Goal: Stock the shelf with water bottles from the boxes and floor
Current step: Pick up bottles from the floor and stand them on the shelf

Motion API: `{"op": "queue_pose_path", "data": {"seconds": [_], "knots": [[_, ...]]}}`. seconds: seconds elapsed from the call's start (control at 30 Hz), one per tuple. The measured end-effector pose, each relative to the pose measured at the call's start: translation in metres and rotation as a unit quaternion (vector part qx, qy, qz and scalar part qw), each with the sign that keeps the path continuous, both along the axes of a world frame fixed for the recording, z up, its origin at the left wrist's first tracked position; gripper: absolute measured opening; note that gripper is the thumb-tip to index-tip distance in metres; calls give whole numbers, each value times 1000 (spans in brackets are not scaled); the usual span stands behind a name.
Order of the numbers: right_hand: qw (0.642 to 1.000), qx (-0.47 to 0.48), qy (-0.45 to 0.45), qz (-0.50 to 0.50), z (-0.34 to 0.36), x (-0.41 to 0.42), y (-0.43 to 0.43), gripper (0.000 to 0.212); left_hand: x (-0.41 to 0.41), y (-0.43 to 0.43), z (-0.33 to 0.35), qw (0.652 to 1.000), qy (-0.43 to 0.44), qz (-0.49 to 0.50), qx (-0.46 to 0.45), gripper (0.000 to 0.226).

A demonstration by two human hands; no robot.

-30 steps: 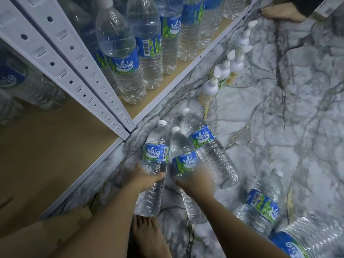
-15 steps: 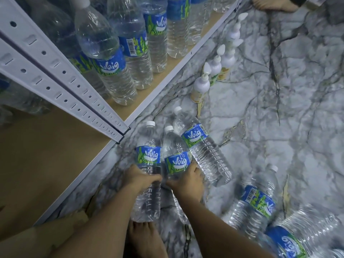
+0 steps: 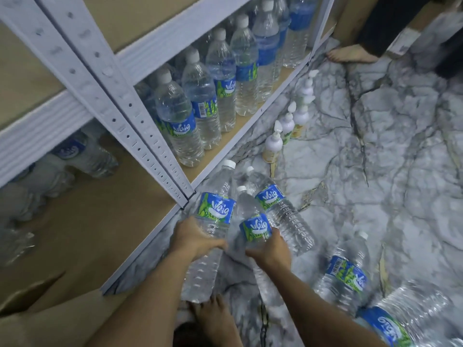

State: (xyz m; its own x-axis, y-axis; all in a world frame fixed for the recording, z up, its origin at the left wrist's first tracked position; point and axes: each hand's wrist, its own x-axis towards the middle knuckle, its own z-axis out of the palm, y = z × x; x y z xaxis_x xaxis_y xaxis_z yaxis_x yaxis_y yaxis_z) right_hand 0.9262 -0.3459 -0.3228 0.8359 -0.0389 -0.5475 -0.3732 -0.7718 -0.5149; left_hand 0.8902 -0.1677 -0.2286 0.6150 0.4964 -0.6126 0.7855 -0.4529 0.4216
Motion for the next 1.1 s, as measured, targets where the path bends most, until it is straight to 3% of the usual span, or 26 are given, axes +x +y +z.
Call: {"op": "queue_pose_path", "data": {"seconds": [0.2,0.37,0.53,0.7,0.93,1.1], "knots": [[984,128,-118,-40,79,-15,0,63,-14,3,79,993,-111,3,41,67],[949,230,-212,-47,173,-14,23,60,-43,-12,142,962,-264,43,54,70],[897,338,-285,-5,260,-24,46,64,-78,-8,199,887,-435,132,75,76],[842,410,-332,110,340,-47,89,75,-126,18,272,803,-543,202,137,72],[765,489,-344,237,419,-96,189,78,-197,89,339,718,-593,292,218,83],[719,520,-339,311,442,-125,262,85,-234,134,358,669,-593,353,276,79]]}}
